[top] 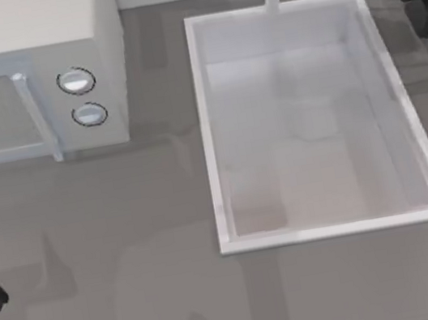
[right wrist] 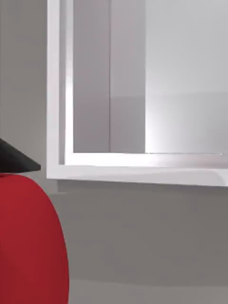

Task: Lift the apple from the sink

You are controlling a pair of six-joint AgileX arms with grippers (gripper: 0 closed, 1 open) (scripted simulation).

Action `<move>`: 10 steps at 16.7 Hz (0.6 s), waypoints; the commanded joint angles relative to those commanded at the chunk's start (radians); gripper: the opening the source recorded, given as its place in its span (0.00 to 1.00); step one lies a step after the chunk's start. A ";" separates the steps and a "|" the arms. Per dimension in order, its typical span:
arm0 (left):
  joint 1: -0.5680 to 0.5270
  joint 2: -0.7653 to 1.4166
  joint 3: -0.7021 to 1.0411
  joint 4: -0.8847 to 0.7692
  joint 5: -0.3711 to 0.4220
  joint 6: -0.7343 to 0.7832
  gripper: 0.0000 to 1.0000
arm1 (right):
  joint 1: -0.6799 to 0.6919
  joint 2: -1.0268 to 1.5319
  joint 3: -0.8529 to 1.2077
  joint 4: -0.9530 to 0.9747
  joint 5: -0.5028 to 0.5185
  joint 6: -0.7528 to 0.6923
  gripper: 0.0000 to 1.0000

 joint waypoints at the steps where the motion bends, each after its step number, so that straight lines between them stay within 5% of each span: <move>1: 0.000 0.000 0.000 0.000 0.000 0.000 1.00 | -0.029 -0.052 -0.092 0.026 -0.001 -0.028 0.00; 5: 0.000 0.000 0.000 0.000 0.000 0.000 1.00 | -0.124 -0.224 -0.361 0.112 -0.005 -0.123 0.00; 10: 0.000 0.000 0.000 0.000 0.000 0.000 1.00 | -0.166 -0.301 -0.461 0.151 -0.007 -0.165 0.00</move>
